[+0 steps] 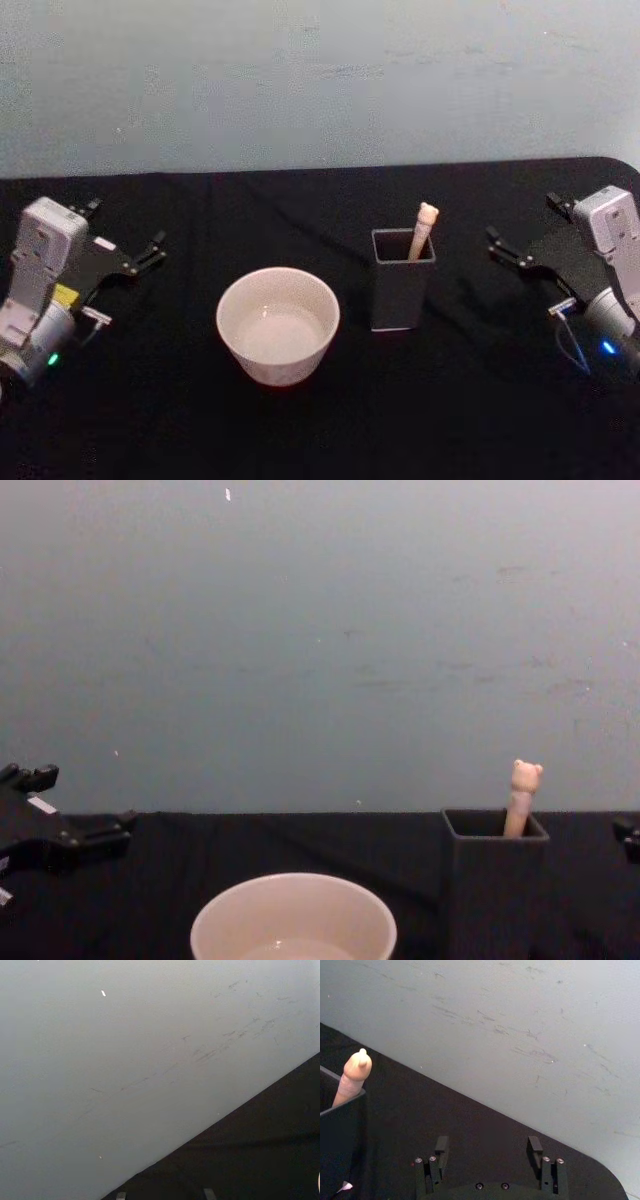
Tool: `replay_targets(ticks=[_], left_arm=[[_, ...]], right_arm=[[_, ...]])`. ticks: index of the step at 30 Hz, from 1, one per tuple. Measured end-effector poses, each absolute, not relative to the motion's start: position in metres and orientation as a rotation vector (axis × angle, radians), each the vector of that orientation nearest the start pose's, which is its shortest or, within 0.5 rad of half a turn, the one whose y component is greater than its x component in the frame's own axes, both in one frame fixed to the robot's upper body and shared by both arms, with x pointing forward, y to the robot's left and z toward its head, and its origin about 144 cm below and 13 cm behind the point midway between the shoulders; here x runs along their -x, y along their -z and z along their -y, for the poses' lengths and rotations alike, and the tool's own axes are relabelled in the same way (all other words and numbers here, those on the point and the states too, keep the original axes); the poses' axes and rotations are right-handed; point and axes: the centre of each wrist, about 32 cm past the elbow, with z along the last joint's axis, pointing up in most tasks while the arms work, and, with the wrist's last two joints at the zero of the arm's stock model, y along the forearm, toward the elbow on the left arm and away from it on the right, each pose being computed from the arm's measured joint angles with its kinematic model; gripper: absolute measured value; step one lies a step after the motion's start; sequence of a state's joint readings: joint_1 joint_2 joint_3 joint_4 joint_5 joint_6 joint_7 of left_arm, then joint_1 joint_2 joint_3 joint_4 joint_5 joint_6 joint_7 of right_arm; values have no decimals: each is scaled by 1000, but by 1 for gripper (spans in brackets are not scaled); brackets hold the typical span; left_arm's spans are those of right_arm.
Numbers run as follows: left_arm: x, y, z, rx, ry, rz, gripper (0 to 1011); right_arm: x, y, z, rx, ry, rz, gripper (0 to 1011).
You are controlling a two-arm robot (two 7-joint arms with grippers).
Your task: Pick up the stirring spoon with one hand, stir inside the cup, then place it back in its original position.
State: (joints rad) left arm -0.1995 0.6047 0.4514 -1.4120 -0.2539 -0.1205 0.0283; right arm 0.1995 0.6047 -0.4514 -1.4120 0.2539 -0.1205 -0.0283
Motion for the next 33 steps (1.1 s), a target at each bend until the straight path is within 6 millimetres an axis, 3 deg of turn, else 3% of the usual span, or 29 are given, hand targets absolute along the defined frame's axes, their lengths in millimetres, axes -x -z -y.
replay_targets(ticks=[14,25,33], left_arm=[[-489,-1140,-310,-304,-1248,285,1001],[-489,-1140,-310,-305,-1248,285,1001],[-489,-1140,-310,-305,-1248,285,1001]], right_arm=[[-487,-1144,315,246,1222,255,1002],[-468,-1154,328,182,1108,186,1002],[-458,-1157,326,152,1025,144,1002]])
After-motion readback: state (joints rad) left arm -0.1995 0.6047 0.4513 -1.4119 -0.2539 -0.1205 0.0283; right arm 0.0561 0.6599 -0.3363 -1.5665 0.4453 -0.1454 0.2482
